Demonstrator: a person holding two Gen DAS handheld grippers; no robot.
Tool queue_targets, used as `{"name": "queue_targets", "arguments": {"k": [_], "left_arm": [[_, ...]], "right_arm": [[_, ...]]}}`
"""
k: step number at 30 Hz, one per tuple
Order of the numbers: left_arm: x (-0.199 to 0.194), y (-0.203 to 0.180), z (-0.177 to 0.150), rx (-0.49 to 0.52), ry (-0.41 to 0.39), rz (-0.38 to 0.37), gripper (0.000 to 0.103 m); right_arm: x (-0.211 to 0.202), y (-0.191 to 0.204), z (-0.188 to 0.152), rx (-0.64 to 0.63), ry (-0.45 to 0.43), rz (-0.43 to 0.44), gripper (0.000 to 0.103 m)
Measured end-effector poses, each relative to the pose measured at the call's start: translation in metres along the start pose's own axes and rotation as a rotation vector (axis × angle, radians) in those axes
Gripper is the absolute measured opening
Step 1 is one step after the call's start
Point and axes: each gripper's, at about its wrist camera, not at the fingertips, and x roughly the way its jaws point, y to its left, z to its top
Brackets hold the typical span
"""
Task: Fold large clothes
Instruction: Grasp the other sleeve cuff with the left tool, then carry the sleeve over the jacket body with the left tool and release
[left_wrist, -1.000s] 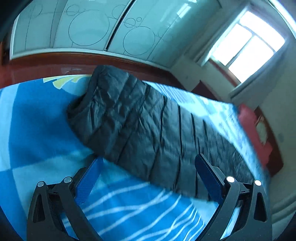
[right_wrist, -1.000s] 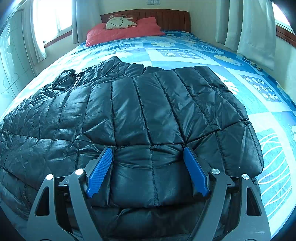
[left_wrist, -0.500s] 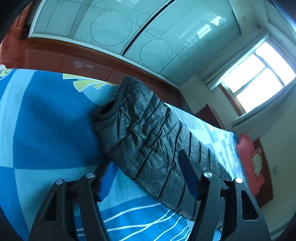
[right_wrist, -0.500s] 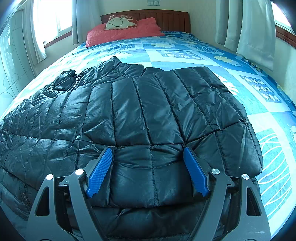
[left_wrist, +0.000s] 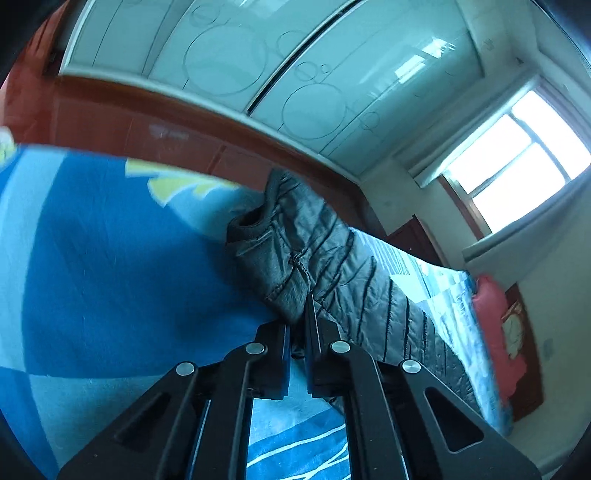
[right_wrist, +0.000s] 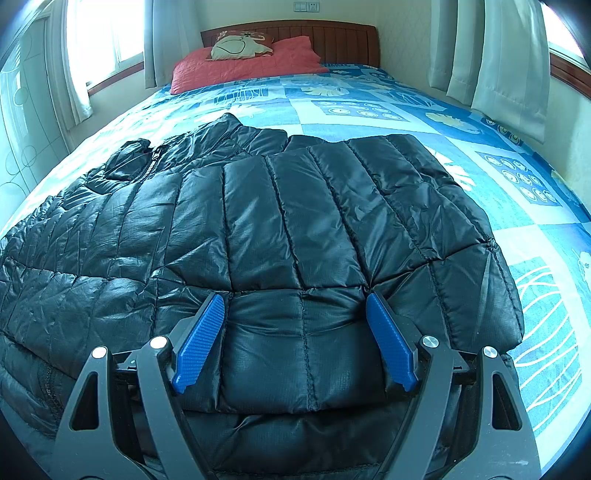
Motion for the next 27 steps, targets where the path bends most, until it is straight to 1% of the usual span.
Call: {"name": "queue_targets", "arguments": {"k": [5, 9, 11, 16, 20, 24, 25, 27], "left_arm": [[-0.014, -0.042, -0.003, 0.140, -0.072, -0.007, 0.004], [-0.030, -0.089, -0.017, 0.281, -0.117, -0.046, 0.004], [-0.040, -0.120, -0.033, 0.370, -0.125, -0.087, 0.004], [-0.052, -0.185, -0.083, 0.543, -0.111, -0.164, 0.005], [-0.054, -0.238, -0.136, 0.678, -0.075, -0.222, 0.005], [-0.055, -0.278, -0.184, 0.803, -0.030, -0.271, 0.005], [-0.056, -0.292, -0.202, 0.847, -0.020, -0.285, 0.005], [-0.056, -0.303, -0.222, 0.896, -0.003, -0.303, 0.005]], "right_arm": [[0.000, 0.000, 0.000, 0.000, -0.001, 0.000, 0.079], [0.000, 0.000, 0.000, 0.002, -0.002, 0.001, 0.079], [0.000, 0.000, -0.001, 0.002, -0.003, 0.002, 0.079], [0.000, 0.000, 0.000, 0.003, -0.003, 0.002, 0.079], [0.000, 0.000, 0.000, 0.003, -0.005, 0.001, 0.079], [0.000, 0.000, -0.001, 0.003, -0.006, 0.001, 0.079], [0.000, 0.000, -0.001, 0.004, -0.006, 0.001, 0.079], [0.000, 0.000, -0.001, 0.004, -0.006, 0.001, 0.079]]}}
